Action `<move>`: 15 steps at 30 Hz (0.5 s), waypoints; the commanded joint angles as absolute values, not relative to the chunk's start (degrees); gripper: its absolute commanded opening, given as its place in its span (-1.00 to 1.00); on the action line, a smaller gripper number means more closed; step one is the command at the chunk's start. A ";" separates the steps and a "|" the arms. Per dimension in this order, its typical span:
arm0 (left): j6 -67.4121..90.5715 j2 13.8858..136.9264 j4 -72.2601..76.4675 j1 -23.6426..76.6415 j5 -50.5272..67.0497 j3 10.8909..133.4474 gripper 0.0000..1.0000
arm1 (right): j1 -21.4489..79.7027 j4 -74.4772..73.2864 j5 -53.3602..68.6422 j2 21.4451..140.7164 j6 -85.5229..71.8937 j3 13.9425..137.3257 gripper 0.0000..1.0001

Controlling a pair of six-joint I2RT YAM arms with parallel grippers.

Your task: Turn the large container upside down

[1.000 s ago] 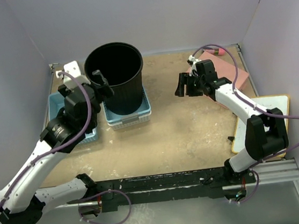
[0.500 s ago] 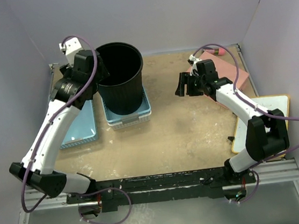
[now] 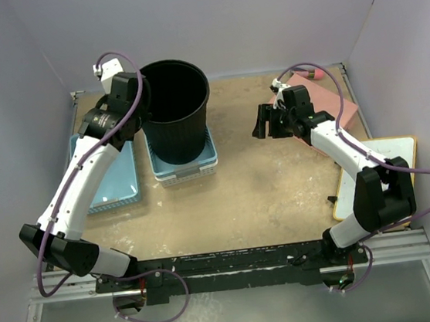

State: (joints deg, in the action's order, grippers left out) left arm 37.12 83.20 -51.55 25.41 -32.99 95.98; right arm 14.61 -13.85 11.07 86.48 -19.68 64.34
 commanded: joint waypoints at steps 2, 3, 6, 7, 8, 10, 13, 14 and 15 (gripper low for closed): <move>34.68 81.21 -47.91 25.22 -33.05 98.98 -0.78 | 14.59 -14.12 10.52 84.08 -18.92 65.86 0.43; 33.69 80.93 -47.50 25.22 -33.27 99.65 -0.89 | 14.59 -14.15 10.62 83.96 -18.98 66.02 0.43; 31.23 80.36 -45.84 25.22 -33.31 101.63 -1.00 | 14.59 -14.04 10.87 83.31 -19.28 66.39 0.43; 30.40 80.09 -45.02 25.21 -33.11 102.17 -1.00 | 14.59 -14.02 10.92 82.98 -19.34 66.50 0.43; 29.74 79.52 -44.10 25.21 -32.73 102.47 -1.00 | 14.59 -14.08 10.91 82.64 -19.34 66.61 0.43; 28.13 78.34 -41.85 25.14 -31.38 102.65 -1.00 | 14.59 -14.38 10.77 81.82 -19.45 66.78 0.43; 26.84 76.21 -38.02 25.24 -29.45 101.60 -1.00 | 14.59 -14.53 10.64 80.34 -19.42 66.80 0.43; 26.69 75.83 -37.34 25.29 -29.38 101.37 -1.00 | 14.59 -14.48 10.70 79.46 -19.52 66.86 0.43; 26.57 75.72 -37.13 25.28 -29.36 101.40 -1.00 | 14.59 -14.39 10.98 78.75 -19.52 66.95 0.43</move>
